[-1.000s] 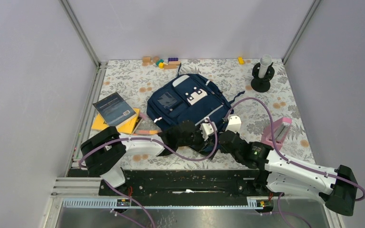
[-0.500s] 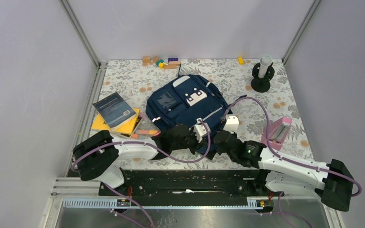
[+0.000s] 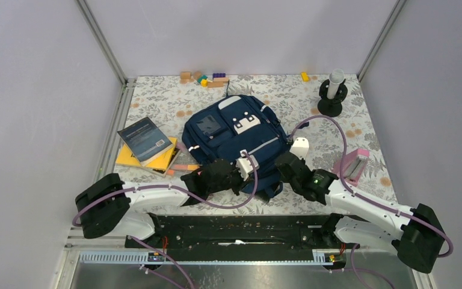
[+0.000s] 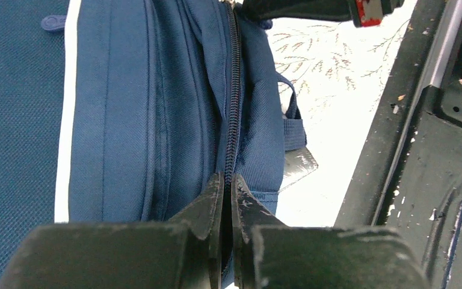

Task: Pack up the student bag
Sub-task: Unzip the student bag at the center of the board.

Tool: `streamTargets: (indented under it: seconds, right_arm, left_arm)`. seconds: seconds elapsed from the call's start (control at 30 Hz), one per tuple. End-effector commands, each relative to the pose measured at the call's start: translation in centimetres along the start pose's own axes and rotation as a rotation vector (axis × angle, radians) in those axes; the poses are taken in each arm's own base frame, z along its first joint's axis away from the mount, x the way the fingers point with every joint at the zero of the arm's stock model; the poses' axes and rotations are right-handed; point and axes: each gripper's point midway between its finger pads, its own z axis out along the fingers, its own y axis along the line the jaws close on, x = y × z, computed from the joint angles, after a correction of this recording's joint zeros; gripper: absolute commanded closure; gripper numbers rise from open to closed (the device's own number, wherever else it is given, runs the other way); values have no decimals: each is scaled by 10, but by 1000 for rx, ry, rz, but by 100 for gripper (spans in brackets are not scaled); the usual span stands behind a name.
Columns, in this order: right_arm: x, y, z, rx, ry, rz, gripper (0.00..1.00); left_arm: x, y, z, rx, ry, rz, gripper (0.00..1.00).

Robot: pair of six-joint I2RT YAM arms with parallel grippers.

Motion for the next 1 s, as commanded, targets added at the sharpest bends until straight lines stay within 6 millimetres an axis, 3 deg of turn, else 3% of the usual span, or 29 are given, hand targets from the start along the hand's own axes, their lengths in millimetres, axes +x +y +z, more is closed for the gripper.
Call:
streamTargets:
  seconds: [0.0,0.27,0.37,0.63,0.67,0.73,0.8,0.83,0.87,0.97]
  right_arm:
    - [-13,-30,5,105,-35,-27,100]
    - [-22,-44,19,149,-32,-5,100]
    - [-28,-44,23,137,-37,13,100]
    - [-28,-1,26,-94,-12,-44,100]
    - [-27,6,25,-139,-4,-48,100]
    - [-25,15,23,-190,2,-57,100]
    - [-22,18,22,-215,9,-72,100]
    - [-22,18,22,-219,10,-77,100]
    - [-19,18,23,-220,14,-79,100]
    - [-16,19,24,-228,15,-76,100]
  left_arm:
    - [0,27,-14,-134,7,37,100]
    - [-13,64,-31,-220,-30,11,100]
    - [-15,70,-37,-209,-33,13,100]
    - [-7,52,-47,-90,-7,3,100]
    - [-7,52,-48,-90,-1,1,95]
    - [-11,50,-48,-79,9,-2,76]
    - [-22,44,-45,-59,-7,1,46]
    - [-29,40,-43,-49,-18,0,36]
    - [-38,36,-39,-34,-32,8,16]
    - [-56,24,-22,3,-47,36,11]
